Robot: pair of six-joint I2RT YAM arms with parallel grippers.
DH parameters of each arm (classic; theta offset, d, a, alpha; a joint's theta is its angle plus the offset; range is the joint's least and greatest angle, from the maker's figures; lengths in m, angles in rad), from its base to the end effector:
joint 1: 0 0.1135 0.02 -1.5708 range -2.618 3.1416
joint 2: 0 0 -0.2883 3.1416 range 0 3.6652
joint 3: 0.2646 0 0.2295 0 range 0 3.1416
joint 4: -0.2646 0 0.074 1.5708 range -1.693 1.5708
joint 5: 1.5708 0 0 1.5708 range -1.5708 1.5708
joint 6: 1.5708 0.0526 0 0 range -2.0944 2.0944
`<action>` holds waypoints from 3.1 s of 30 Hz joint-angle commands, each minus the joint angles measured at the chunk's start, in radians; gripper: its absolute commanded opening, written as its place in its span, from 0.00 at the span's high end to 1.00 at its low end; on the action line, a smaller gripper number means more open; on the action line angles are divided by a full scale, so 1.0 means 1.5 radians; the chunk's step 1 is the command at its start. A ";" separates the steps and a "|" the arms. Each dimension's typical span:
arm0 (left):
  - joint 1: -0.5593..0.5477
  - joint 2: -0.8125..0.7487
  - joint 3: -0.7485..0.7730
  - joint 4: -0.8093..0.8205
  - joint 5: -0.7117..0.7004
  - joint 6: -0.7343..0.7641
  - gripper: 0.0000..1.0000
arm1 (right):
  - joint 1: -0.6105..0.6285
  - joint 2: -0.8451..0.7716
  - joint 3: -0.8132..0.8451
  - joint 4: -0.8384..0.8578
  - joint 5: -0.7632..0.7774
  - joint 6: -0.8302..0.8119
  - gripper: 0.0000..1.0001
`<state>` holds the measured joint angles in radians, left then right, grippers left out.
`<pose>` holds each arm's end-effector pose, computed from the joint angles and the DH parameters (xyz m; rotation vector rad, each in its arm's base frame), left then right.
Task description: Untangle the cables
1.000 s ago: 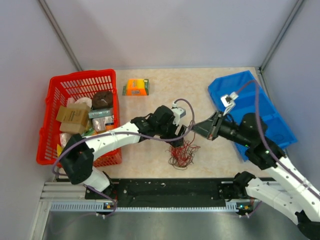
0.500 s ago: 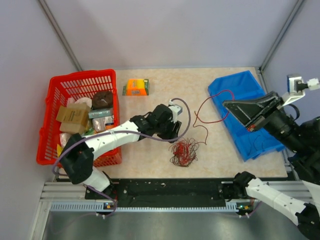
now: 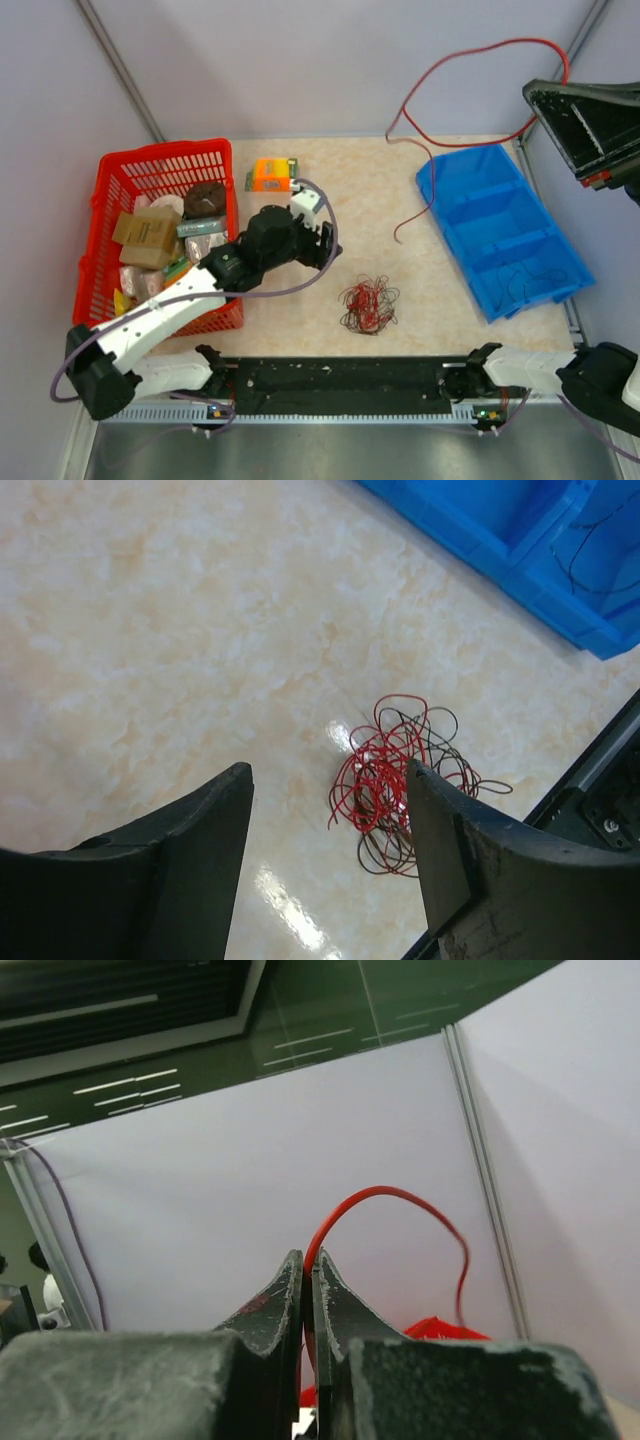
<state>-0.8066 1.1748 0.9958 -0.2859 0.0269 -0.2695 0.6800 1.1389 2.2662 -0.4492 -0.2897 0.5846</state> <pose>0.1724 -0.1819 0.3424 0.5764 2.0283 -0.6912 0.0194 0.0350 0.6792 -0.3373 0.9428 1.2955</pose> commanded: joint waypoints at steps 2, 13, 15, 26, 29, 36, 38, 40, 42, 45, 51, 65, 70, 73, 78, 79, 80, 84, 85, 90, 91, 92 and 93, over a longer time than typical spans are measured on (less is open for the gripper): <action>0.001 -0.126 -0.073 0.141 -0.065 0.042 0.32 | 0.009 0.054 0.076 0.050 -0.001 -0.024 1.00; 0.000 -0.265 -0.126 0.208 -0.113 0.076 0.28 | 0.008 -0.028 -0.223 0.056 0.259 -0.163 1.00; -0.001 -0.262 -0.122 0.204 -0.108 0.074 0.28 | 0.008 -0.042 -0.266 0.037 0.341 -0.197 1.00; 0.000 -0.243 -0.112 0.199 -0.063 0.060 0.28 | -0.157 -0.099 -0.435 0.020 0.424 -0.255 1.00; 0.000 -0.243 -0.113 0.198 -0.065 0.058 0.28 | -0.267 -0.093 -0.440 -0.012 0.341 -0.186 1.00; 0.000 -0.240 -0.112 0.200 -0.062 0.055 0.28 | -0.333 -0.070 -0.416 -0.015 0.325 -0.186 1.00; -0.001 -0.239 -0.113 0.200 -0.059 0.054 0.28 | -0.361 -0.065 -0.408 -0.019 0.330 -0.192 1.00; -0.001 -0.238 -0.114 0.199 -0.064 0.054 0.28 | -0.385 -0.059 -0.401 -0.020 0.331 -0.199 1.00; 0.000 -0.237 -0.114 0.200 -0.064 0.054 0.28 | -0.406 -0.052 -0.394 -0.024 0.333 -0.208 1.00; 0.000 -0.235 -0.114 0.202 -0.055 0.051 0.28 | -0.450 -0.042 -0.389 -0.028 0.306 -0.196 1.00; 0.000 -0.226 -0.113 0.201 -0.052 0.048 0.28 | -0.530 -0.010 -0.355 -0.029 0.212 -0.153 1.00; 0.000 -0.222 -0.113 0.200 -0.056 0.047 0.28 | -0.549 0.026 -0.236 -0.040 0.171 -0.131 1.00; -0.001 -0.221 -0.112 0.200 -0.053 0.047 0.28 | -0.550 0.025 -0.228 -0.048 0.164 -0.129 1.00; 0.000 -0.220 -0.112 0.200 -0.053 0.047 0.27 | -0.550 0.018 -0.256 -0.048 0.191 -0.144 1.00; 0.000 -0.220 -0.111 0.199 -0.054 0.047 0.28 | -0.554 0.001 -0.341 -0.046 0.272 -0.177 1.00; 0.000 -0.220 -0.111 0.199 -0.052 0.047 0.27 | -0.554 -0.003 -0.364 -0.045 0.286 -0.186 1.00; -0.001 -0.219 -0.111 0.199 -0.051 0.047 0.27 | -0.555 -0.010 -0.390 -0.045 0.300 -0.188 1.00; 0.000 -0.219 -0.110 0.196 -0.055 0.047 0.22 | -0.563 -0.027 -0.488 -0.035 0.318 -0.168 1.00; 0.000 -0.217 -0.108 0.196 -0.054 0.047 0.19 | -0.563 -0.028 -0.513 -0.036 0.306 -0.154 1.00; 0.000 -0.219 -0.105 0.194 -0.059 0.048 0.07 | -0.563 -0.017 -0.664 -0.012 0.205 -0.073 1.00; 0.000 -0.219 -0.103 0.194 -0.060 0.049 0.06 | -0.563 -0.011 -0.689 -0.006 0.197 -0.061 1.00; -0.001 -0.220 -0.104 0.194 -0.061 0.049 0.05 | -0.563 -0.001 -0.714 -0.005 0.196 -0.049 1.00; 0.000 -0.221 -0.105 0.194 -0.061 0.049 0.05 | -0.563 0.010 -0.731 -0.008 0.202 -0.040 1.00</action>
<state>-0.8066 0.8474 0.8223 -0.0360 -0.0608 -0.1925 -0.1539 1.1267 1.2514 -0.5014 0.0639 0.4328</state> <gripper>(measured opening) 0.941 0.014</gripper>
